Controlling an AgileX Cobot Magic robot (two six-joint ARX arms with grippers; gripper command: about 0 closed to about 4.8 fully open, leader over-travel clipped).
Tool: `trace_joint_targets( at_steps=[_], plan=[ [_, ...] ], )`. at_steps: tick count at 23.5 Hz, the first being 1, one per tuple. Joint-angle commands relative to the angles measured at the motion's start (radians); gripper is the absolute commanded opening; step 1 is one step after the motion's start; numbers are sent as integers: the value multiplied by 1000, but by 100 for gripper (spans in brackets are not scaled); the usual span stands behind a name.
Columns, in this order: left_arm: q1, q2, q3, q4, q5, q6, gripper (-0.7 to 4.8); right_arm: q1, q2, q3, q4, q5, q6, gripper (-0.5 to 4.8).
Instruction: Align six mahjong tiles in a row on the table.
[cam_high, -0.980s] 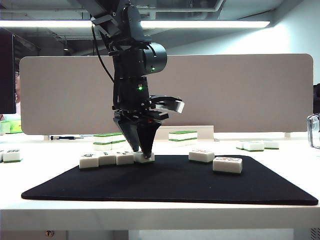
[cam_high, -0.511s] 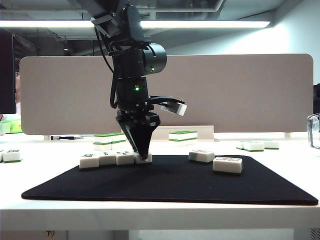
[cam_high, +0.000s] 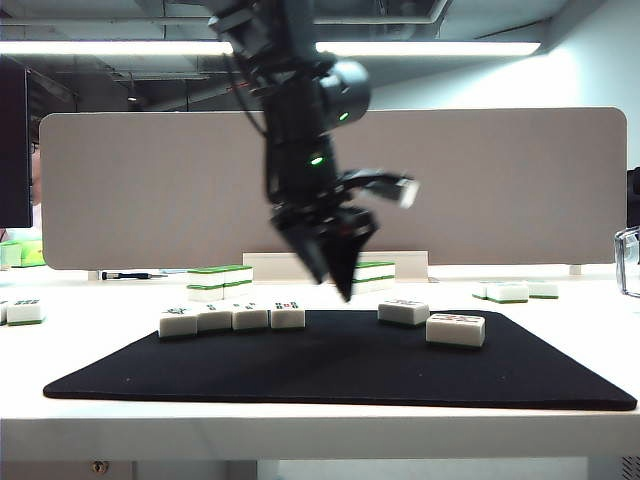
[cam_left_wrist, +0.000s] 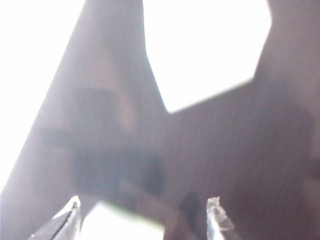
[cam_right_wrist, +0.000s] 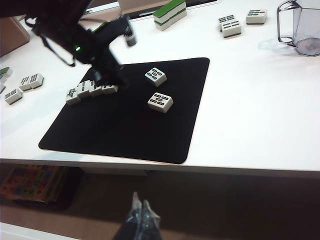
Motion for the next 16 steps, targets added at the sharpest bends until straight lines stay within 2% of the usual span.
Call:
trace_joint_targets(
  at_steps=[1, 3, 5, 7, 16],
  plan=[
    [-39, -9, 18, 165, 7, -210, 321, 0, -12, 2, 9, 2, -3, -1],
    [-45, -2, 18, 221, 26, -294, 321, 0, -12, 2, 8, 2, -3, -1],
    [-44, 13, 18, 257, 91, -356, 338, 0, -12, 2, 9, 2, -3, -1],
    [-44, 29, 18, 262, 113, -380, 351, 0, -12, 2, 9, 2, -3, -1],
    [-45, 84, 17, 287, 113, -378, 350, 0, -12, 2, 9, 2, -3, -1]
  ],
)
